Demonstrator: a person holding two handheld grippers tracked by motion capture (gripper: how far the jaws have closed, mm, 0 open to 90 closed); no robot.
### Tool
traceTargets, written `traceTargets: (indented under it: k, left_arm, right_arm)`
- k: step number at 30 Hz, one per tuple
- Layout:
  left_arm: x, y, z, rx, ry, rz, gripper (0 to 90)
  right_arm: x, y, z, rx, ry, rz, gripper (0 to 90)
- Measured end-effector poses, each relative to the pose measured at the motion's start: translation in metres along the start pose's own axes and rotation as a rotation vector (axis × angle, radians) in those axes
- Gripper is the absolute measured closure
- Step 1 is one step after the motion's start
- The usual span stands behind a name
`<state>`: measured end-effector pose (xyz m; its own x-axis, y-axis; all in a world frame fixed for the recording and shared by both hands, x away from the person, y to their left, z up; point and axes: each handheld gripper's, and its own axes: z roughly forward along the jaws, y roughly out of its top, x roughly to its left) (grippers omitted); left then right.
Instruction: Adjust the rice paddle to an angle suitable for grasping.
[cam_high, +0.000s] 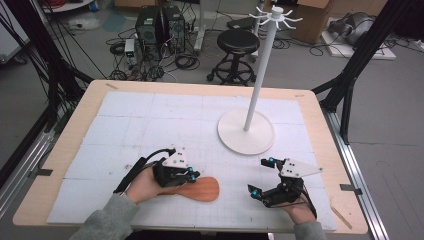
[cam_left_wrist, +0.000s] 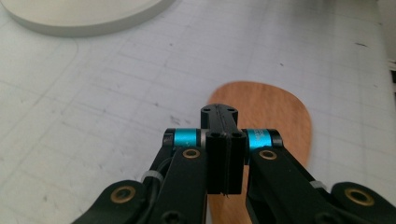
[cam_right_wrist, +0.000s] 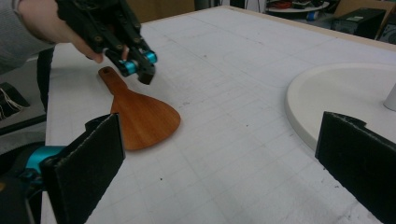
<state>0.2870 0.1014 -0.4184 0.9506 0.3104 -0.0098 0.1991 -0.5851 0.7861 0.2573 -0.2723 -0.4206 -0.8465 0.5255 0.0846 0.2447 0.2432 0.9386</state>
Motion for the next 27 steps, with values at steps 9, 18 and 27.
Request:
traceTargets:
  k: [9,18,27]
  left_arm:
    - [-0.019,-0.025,-0.033,-0.059,-0.063,-0.007,89.7]
    - [-0.025,-0.041,-0.028,0.006,-0.046,-0.004,89.7]
    - [-0.018,-0.049,-0.025,0.066,-0.023,-0.027,89.7]
  right_arm:
    - [0.002,0.000,-0.001,0.008,-0.007,-0.001,0.0]
    - [0.004,0.000,0.001,0.024,0.000,-0.018,0.0]
    - [0.004,-0.001,0.001,0.033,0.000,-0.014,0.0]
